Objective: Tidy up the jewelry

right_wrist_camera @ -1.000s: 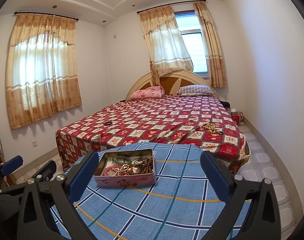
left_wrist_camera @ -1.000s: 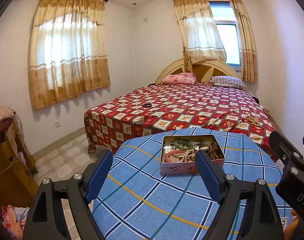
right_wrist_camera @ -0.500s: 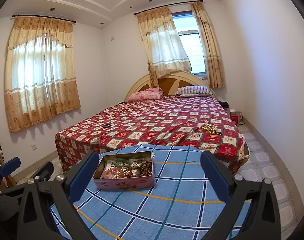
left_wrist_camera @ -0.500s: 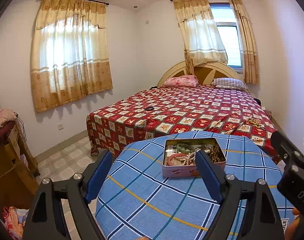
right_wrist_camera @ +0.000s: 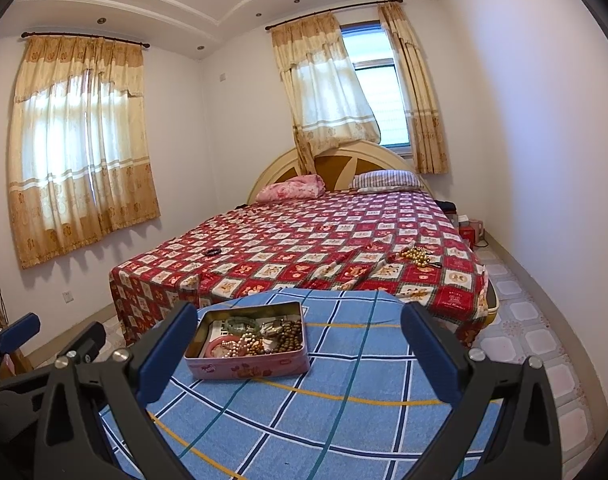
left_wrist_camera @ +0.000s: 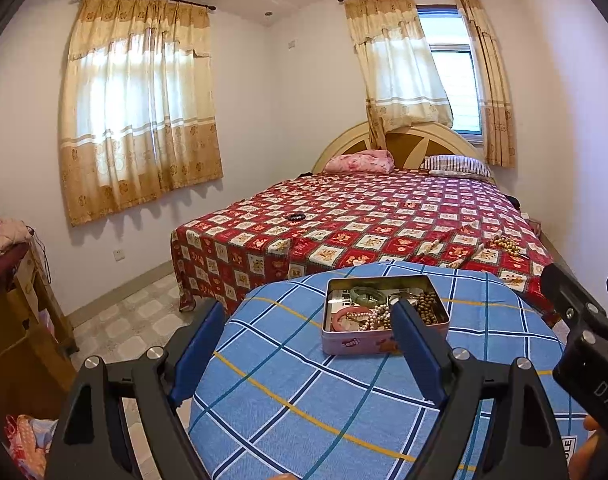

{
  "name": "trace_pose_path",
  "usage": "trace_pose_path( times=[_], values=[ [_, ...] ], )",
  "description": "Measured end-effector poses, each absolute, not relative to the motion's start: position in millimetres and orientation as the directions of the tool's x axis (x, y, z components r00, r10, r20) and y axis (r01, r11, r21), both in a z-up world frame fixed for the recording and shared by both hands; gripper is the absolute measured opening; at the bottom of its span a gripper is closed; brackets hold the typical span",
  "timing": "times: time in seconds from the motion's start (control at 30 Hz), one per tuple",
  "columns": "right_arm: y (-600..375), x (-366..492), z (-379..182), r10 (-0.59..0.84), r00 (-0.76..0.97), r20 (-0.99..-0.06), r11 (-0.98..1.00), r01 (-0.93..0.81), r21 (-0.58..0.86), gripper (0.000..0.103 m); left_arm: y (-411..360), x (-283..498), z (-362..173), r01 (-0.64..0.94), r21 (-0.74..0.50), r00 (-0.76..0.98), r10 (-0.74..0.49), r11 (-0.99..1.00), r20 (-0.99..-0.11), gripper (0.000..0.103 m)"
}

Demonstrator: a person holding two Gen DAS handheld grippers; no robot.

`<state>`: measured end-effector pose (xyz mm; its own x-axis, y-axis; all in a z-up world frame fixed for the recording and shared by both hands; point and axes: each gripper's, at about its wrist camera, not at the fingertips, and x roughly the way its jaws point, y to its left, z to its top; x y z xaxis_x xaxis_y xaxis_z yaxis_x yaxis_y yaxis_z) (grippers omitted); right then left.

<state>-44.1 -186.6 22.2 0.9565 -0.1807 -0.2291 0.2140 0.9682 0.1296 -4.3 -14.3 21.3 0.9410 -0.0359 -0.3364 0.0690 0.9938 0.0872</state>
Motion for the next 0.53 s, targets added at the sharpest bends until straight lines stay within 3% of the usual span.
trace_pose_path(
  times=[0.3, 0.53],
  values=[
    [-187, -44, 21, -0.178, 0.955, -0.237, 0.967, 0.214, 0.135, 0.103, -10, 1, 18, 0.108, 0.033, 0.921, -0.087, 0.994, -0.379, 0.085],
    [-188, -38, 17, -0.183, 0.947, -0.265, 0.966, 0.223, 0.13, 0.103, -15, 13, 10, 0.113, 0.065, 0.904, -0.076, 0.991, -0.42, 0.085]
  ],
)
